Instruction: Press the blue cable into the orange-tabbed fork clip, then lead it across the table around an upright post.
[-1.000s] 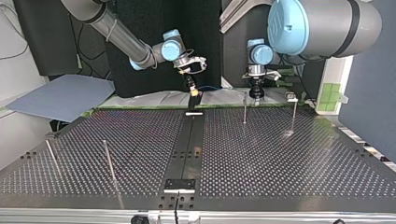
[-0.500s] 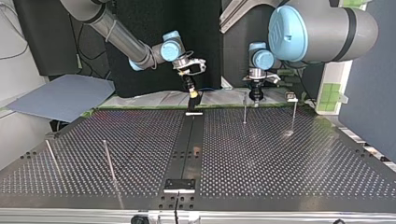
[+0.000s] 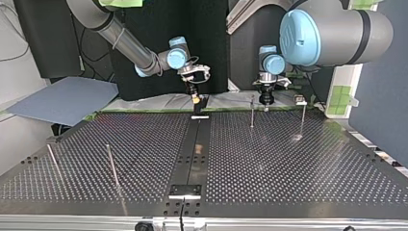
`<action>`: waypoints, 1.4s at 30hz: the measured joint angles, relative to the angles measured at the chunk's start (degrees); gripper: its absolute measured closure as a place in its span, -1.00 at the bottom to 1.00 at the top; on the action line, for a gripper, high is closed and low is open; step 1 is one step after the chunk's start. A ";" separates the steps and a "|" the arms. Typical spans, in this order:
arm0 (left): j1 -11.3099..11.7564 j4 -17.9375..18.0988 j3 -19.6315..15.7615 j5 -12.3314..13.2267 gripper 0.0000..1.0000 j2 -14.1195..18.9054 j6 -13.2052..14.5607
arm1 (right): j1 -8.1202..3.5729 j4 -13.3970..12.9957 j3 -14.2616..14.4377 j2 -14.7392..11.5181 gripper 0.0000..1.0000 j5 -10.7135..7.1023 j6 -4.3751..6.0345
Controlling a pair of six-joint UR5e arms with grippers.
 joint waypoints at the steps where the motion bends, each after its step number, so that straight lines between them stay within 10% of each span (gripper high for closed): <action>1: 0.06 -0.03 0.06 0.03 1.00 0.01 -0.01 | -0.21 0.59 -0.58 0.06 1.00 0.10 0.16; 24: 0.58 -3.33 2.16 0.76 1.00 0.02 2.46 | -1.86 4.06 -6.94 0.13 1.00 -0.32 -0.15; 30: 0.67 -3.96 2.17 0.51 0.15 0.06 3.91 | -1.86 4.53 -7.22 0.13 1.00 -0.66 -0.17; 38: 0.73 -7.23 2.18 -1.74 0.04 0.07 7.50 | -1.86 5.34 -7.25 0.16 1.00 -0.70 -0.24; 42: 0.93 -8.93 2.17 -1.61 -0.55 0.08 9.21 | -1.86 5.77 -7.25 0.16 1.00 -0.70 -0.28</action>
